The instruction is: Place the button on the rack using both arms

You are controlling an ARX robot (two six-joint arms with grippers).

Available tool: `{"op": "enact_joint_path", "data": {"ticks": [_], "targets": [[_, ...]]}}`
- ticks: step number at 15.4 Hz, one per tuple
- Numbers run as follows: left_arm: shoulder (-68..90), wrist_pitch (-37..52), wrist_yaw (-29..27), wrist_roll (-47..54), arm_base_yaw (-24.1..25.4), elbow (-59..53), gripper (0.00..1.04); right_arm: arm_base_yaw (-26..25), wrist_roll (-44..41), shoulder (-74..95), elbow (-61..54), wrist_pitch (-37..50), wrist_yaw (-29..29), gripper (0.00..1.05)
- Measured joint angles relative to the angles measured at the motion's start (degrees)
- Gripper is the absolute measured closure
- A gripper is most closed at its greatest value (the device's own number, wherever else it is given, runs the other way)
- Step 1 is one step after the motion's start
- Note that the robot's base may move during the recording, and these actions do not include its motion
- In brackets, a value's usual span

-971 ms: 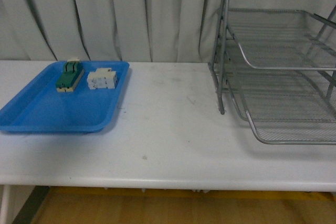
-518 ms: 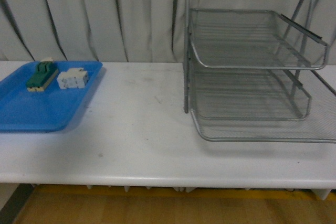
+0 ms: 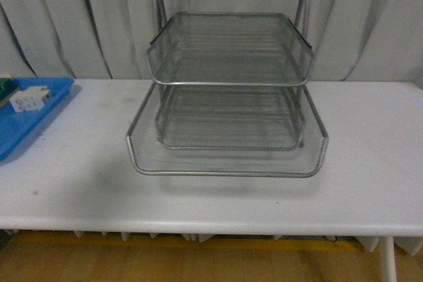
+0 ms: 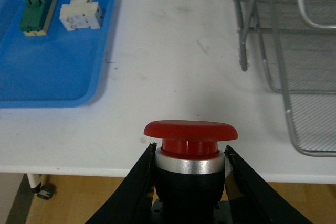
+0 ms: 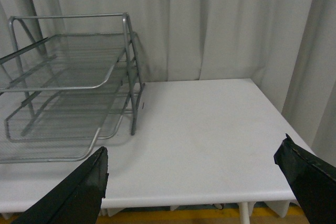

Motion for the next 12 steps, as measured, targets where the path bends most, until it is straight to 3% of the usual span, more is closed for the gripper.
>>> {"op": "enact_joint_path", "data": {"ticks": [2, 6, 12], "targets": [[0.66, 2.71, 3.15, 1.16, -0.66, -0.20, 0.70, 0.00, 0.00, 0.00, 0.00, -0.11, 0.09, 0.06], [16.68, 3.17, 10.05, 7.82, -9.44, 11.08, 0.70, 0.02, 0.00, 0.00, 0.00, 0.02, 0.11, 0.06], [40.50, -0.85, 10.14, 12.28, -16.22, 31.41, 0.70, 0.00, 0.00, 0.00, 0.00, 0.02, 0.11, 0.06]]}}
